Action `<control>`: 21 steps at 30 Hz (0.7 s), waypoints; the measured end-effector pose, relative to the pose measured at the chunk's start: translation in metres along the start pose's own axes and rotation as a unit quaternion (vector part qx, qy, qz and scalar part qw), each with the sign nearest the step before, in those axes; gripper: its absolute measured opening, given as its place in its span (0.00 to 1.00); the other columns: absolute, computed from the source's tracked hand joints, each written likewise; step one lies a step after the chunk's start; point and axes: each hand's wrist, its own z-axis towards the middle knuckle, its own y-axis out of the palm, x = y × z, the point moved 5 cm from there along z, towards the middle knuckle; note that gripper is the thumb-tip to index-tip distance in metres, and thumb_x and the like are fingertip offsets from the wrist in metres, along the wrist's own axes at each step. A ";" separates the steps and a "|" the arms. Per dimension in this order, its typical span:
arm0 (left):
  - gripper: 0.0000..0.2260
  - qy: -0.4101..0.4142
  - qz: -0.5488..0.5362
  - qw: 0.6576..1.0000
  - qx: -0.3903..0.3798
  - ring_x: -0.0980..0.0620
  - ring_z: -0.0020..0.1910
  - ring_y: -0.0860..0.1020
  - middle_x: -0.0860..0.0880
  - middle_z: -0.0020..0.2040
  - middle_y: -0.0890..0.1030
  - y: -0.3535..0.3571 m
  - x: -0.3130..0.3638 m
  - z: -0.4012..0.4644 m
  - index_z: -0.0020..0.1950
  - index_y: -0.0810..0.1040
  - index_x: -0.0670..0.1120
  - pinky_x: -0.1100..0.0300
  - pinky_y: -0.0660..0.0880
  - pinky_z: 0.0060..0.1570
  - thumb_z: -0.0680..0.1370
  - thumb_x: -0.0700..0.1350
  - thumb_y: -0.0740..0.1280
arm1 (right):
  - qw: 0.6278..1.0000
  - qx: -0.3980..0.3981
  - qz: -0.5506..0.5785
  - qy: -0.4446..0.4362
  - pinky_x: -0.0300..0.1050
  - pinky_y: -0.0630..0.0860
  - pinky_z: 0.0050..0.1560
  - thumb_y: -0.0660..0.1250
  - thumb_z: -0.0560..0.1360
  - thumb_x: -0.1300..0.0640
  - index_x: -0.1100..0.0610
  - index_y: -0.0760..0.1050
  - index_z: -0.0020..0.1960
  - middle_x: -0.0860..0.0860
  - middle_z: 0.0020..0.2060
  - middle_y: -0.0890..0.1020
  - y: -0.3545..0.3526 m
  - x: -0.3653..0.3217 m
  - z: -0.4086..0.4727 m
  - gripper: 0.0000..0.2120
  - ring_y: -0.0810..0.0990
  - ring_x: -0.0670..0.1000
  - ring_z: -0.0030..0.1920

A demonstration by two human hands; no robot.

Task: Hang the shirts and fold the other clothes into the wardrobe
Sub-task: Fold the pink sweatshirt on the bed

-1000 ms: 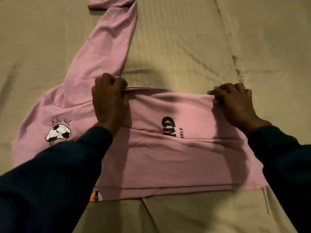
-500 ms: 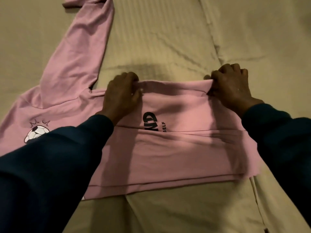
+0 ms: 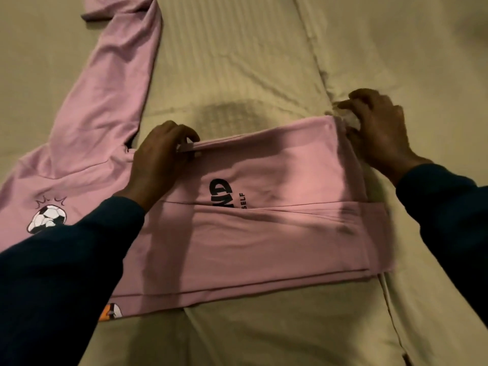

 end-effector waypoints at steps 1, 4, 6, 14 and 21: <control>0.12 0.001 0.000 1.000 -0.015 0.43 0.45 0.75 0.47 0.45 0.75 0.002 0.001 -0.004 0.53 0.80 0.46 0.50 0.71 0.42 0.72 0.38 0.75 | 0.999 -0.033 0.009 -0.015 0.55 0.63 0.60 0.68 0.75 0.60 0.56 0.70 0.72 0.58 0.70 0.71 0.008 -0.002 -0.003 0.25 0.68 0.62 0.68; 0.12 0.000 0.019 0.999 -0.033 0.44 0.46 0.75 0.47 0.46 0.76 0.009 0.008 -0.011 0.53 0.79 0.47 0.46 0.74 0.41 0.72 0.37 0.75 | 0.996 -0.064 -0.004 -0.059 0.53 0.60 0.61 0.65 0.76 0.63 0.53 0.66 0.74 0.56 0.69 0.73 0.026 -0.012 -0.005 0.27 0.68 0.58 0.70; 0.10 0.004 0.020 0.999 -0.029 0.43 0.46 0.74 0.46 0.45 0.76 0.010 0.016 -0.014 0.50 0.78 0.46 0.47 0.73 0.41 0.72 0.37 0.73 | 0.994 -0.060 -0.043 -0.079 0.52 0.59 0.57 0.67 0.75 0.62 0.54 0.73 0.67 0.58 0.57 0.79 0.030 -0.017 -0.003 0.21 0.73 0.60 0.61; 0.10 -0.011 -0.015 0.999 0.027 0.41 0.46 0.74 0.46 0.46 0.75 -0.009 0.039 -0.068 0.47 0.75 0.44 0.47 0.70 0.38 0.69 0.32 0.69 | 0.996 0.063 -0.050 -0.031 0.51 0.58 0.45 0.62 0.72 0.59 0.57 0.75 0.50 0.58 0.42 0.75 -0.014 -0.020 -0.069 0.08 0.72 0.61 0.48; 0.11 0.095 0.045 0.990 -0.096 0.39 0.45 0.76 0.43 0.49 0.77 0.018 0.043 -0.126 0.51 0.80 0.43 0.49 0.70 0.45 0.70 0.39 0.66 | 0.995 -0.050 -0.085 -0.005 0.54 0.62 0.50 0.64 0.74 0.55 0.57 0.79 0.57 0.60 0.54 0.79 0.021 -0.006 -0.161 0.13 0.71 0.62 0.56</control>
